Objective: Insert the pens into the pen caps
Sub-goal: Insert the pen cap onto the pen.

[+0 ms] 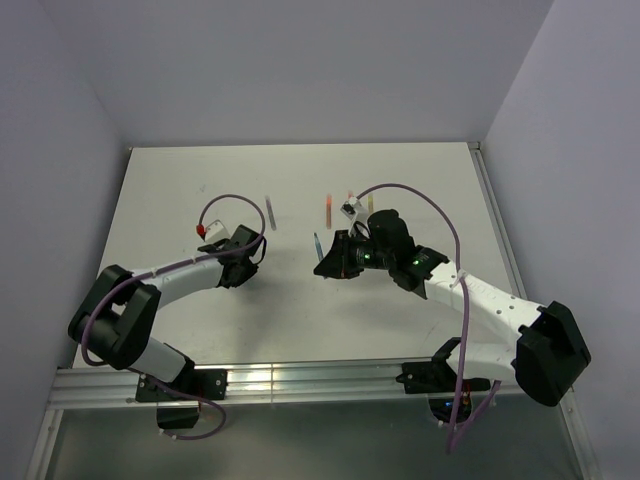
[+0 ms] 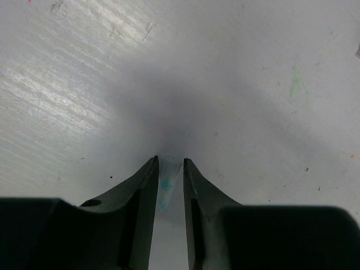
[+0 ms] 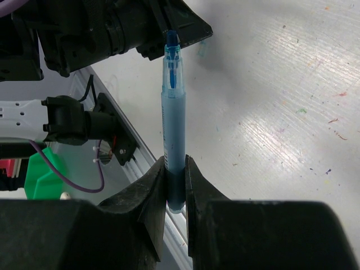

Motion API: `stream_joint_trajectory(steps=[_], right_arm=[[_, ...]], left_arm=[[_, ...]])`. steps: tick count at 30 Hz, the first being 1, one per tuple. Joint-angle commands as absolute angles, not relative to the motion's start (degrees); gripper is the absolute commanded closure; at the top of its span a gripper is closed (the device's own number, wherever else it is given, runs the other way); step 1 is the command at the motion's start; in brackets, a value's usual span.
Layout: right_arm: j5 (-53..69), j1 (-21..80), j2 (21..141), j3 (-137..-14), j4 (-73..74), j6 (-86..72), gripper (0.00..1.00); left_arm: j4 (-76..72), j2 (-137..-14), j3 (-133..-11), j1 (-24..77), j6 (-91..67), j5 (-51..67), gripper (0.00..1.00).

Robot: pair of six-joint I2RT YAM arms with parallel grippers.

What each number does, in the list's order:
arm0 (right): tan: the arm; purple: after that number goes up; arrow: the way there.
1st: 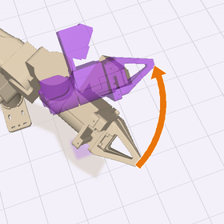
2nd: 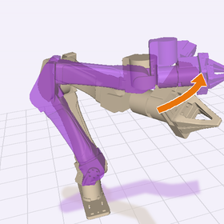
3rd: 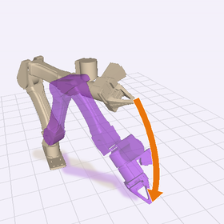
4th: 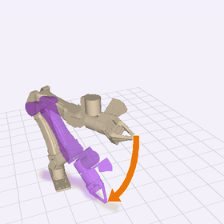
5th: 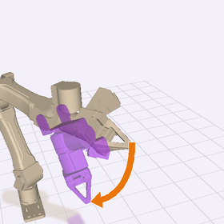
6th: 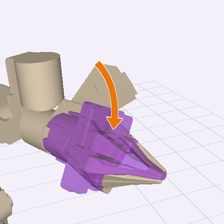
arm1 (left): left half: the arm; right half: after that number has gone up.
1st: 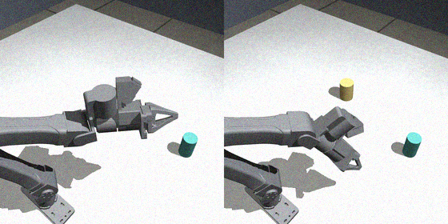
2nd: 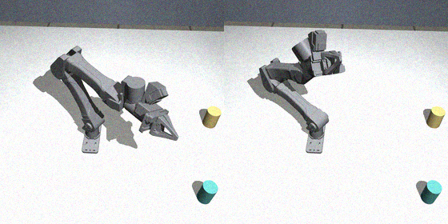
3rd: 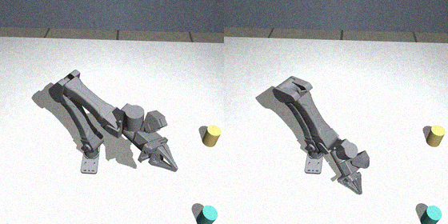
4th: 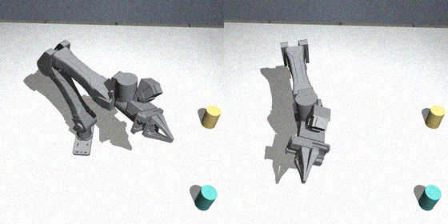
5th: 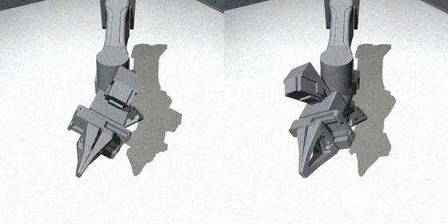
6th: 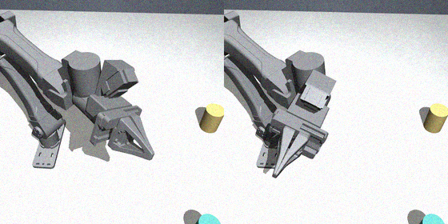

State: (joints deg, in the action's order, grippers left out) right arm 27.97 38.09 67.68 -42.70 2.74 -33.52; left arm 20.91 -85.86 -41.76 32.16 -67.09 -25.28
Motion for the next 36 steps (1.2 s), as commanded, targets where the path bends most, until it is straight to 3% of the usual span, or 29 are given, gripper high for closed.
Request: stream_joint_trajectory(steps=[1, 11, 14, 15, 16, 24, 28, 36], right_arm=[[28.1, 37.9, 65.4, -42.6, 1.8, -32.7, 1.0], [28.7, 37.9, 65.4, -41.7, 0.9, -33.0, 1.0], [28.9, 37.9, 65.6, -41.6, 0.7, -33.0, 1.0], [29.0, 37.9, 65.6, -41.7, 0.6, -33.0, 1.0], [29.0, 37.9, 65.7, -41.7, 0.7, -33.0, 1.0], [35.0, 38.0, 67.2, -41.7, -4.6, -33.0, 1.0], [40.3, 39.5, 67.8, -41.8, -9.7, -34.6, 1.0], [37.5, 45.2, 66.6, -43.7, -16.1, -38.1, 1.0]], left_arm=[[26.7, -89.6, -39.6, 32.1, -66.8, -20.0, 0.7], [28.9, -90.7, -41.3, 32.3, -64.8, -20.5, 0.72], [28.7, -91.7, -41.7, 32.3, -63.8, -19.9, 0.81], [28.0, -91.9, -41.9, 32.3, -63.5, -18.8, 0.96], [27.3, -91.9, -42.0, 32.3, -62.9, -18.1, 1.0], [14.3, -77.9, -43.2, 31.6, -58.2, -7.0, 1.0], [-2.2, -67.0, -42.7, 29.0, -53.3, 1.6, 1.0], [-14.1, -54.6, -41.7, 24.1, -47.8, 12.7, 1.0]])
